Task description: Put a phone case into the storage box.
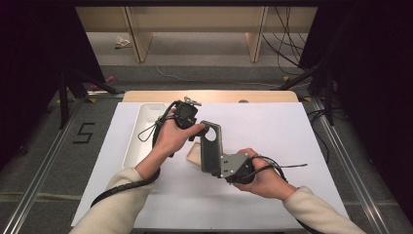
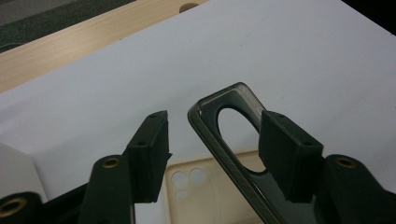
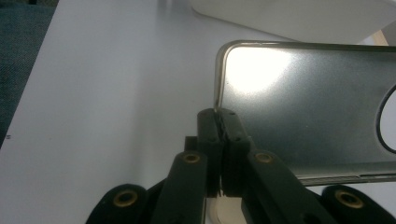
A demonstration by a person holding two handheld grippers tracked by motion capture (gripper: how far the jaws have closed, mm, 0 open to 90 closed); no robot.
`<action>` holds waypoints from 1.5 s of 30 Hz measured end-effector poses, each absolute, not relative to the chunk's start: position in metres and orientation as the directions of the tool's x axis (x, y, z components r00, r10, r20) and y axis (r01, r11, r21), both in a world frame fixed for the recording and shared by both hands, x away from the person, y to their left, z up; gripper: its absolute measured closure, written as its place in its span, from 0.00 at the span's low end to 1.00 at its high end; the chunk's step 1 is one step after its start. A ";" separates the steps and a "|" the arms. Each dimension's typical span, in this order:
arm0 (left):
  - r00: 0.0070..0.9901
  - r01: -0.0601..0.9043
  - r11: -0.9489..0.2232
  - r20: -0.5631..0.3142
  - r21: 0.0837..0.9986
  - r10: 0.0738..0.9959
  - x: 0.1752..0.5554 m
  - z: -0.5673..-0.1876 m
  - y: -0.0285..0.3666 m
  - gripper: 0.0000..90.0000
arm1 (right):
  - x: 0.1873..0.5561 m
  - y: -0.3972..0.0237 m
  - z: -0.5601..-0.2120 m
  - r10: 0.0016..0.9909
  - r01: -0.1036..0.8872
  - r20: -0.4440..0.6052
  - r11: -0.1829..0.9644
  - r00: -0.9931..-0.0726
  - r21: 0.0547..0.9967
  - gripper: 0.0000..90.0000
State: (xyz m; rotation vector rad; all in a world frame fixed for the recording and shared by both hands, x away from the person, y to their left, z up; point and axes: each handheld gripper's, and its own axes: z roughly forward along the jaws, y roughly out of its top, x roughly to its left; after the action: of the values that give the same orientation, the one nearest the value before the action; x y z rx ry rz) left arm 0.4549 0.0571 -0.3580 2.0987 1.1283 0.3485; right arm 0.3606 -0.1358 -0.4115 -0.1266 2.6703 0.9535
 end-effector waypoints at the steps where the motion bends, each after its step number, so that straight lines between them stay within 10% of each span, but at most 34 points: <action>1: 0.574 0.624 -0.357 -0.098 0.695 0.813 0.456 -0.359 0.057 0.50 | 0.361 -0.136 -0.411 0.019 -0.183 -0.311 0.775 -0.950 0.605 0.99; 37: 0.544 0.686 -0.194 -0.317 0.701 0.777 0.451 -0.348 0.046 0.87 | 0.363 -0.129 -0.419 0.011 -0.204 -0.357 0.803 -0.934 0.559 0.99; 45: 0.618 0.591 -0.244 -0.236 0.769 0.750 0.442 -0.341 0.037 0.90 | 0.368 -0.132 -0.424 0.052 -0.169 -0.348 0.801 -0.936 0.574 0.92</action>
State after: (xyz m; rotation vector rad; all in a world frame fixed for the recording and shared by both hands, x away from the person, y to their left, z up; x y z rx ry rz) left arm 0.4421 0.0366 -0.3411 1.9450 1.0621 0.2241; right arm 0.3678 -0.1324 -0.4235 -0.0890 2.6413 0.8886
